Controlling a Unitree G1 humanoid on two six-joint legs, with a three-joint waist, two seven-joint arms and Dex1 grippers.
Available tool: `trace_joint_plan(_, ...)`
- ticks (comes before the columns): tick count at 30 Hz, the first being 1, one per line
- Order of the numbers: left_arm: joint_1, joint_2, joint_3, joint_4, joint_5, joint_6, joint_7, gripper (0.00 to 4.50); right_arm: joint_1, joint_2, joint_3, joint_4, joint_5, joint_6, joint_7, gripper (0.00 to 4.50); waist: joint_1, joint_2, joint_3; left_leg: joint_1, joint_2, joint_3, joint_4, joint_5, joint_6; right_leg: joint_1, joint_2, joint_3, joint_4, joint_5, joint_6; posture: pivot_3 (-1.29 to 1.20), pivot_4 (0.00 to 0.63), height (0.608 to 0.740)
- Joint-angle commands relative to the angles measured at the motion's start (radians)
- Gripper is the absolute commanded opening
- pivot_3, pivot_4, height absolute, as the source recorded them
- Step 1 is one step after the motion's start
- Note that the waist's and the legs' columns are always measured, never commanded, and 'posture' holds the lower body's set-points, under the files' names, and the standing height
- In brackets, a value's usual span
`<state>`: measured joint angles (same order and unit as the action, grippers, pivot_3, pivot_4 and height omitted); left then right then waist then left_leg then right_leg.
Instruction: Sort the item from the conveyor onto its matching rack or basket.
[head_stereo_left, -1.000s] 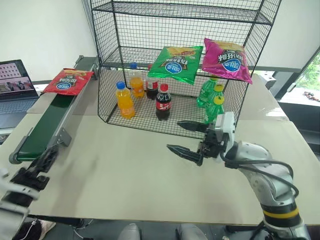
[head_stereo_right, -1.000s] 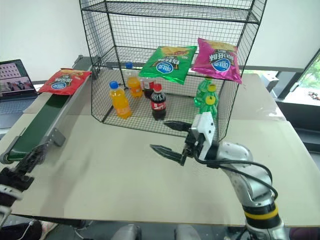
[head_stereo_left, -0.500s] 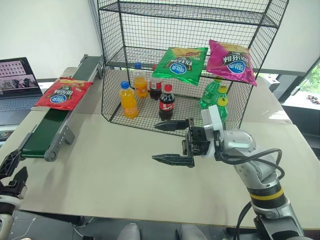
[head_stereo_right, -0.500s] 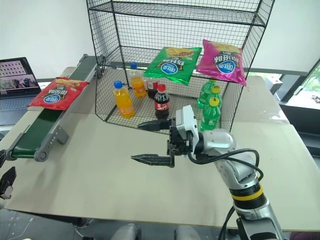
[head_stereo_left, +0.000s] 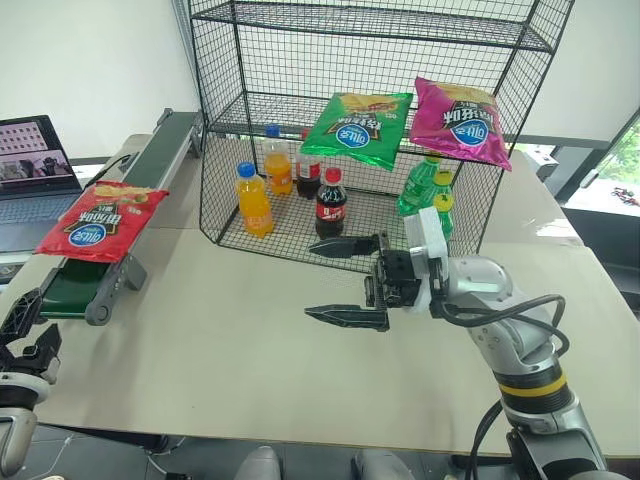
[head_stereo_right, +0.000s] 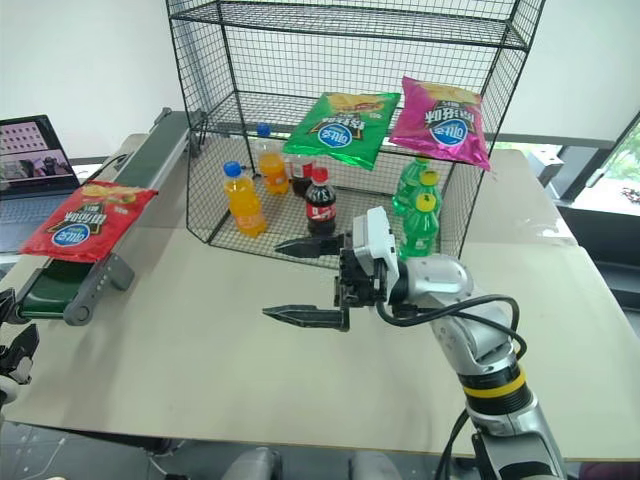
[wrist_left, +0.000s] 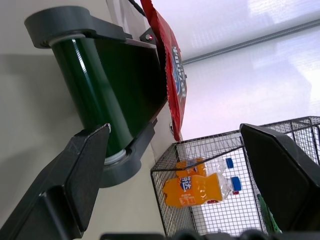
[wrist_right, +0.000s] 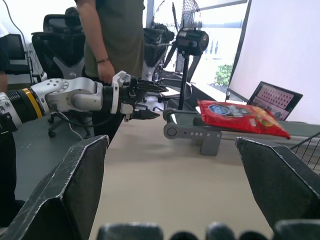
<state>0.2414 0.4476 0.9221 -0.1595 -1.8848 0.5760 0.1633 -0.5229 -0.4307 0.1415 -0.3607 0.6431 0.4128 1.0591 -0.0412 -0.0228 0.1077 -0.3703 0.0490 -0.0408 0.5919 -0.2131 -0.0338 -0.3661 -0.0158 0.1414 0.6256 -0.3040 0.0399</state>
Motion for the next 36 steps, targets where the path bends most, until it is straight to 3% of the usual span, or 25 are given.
trace_joint_plan(1,-0.001,0.028,0.026,-0.001,-0.013,-0.005,-0.016,4.44,-0.022,0.013,-0.033,-0.042,0.033,-0.022,-0.005,4.5,0.0,0.0,0.0,0.0,0.0,0.0,0.0,0.0,0.0,0.0,0.0,0.0,0.0,0.0,0.0,0.0,0.15,0.738)
trace_joint_plan(19,0.0,0.105,0.059,0.165,0.059,0.037,-0.146,4.44,-0.049,0.023,-0.031,-0.048,0.037,-0.029,0.005,4.5,0.0,0.002,0.002,0.0,0.0,0.0,-0.001,0.0,0.0,-0.003,0.0,0.0,0.0,-0.001,-0.001,0.0,0.15,0.738)
trace_joint_plan(22,-0.003,0.118,0.059,0.19,0.079,0.046,-0.164,3.7,-0.05,0.025,-0.03,-0.047,0.036,-0.029,0.002,4.5,0.0,0.002,0.002,0.0,0.0,0.0,-0.001,0.0,0.0,-0.003,0.0,0.0,0.0,-0.001,-0.001,0.0,0.15,0.738)
trace_joint_plan(31,-0.02,0.14,0.061,0.19,0.094,0.092,-0.199,0.04,-0.027,0.02,-0.04,-0.047,0.017,-0.042,-0.017,4.5,0.0,0.003,0.003,0.0,0.0,0.0,-0.001,0.0,-0.001,-0.003,0.0,0.0,0.0,-0.001,-0.002,0.0,0.15,0.738)
trace_joint_plan(36,-0.058,0.201,0.07,0.076,-0.003,0.127,-0.156,0.04,-0.004,0.015,-0.068,-0.069,0.0,-0.044,-0.08,4.5,0.002,0.0,0.004,-0.001,0.001,-0.001,-0.002,0.0,-0.001,-0.003,-0.001,-0.001,0.0,-0.001,-0.002,0.0,0.15,0.738)
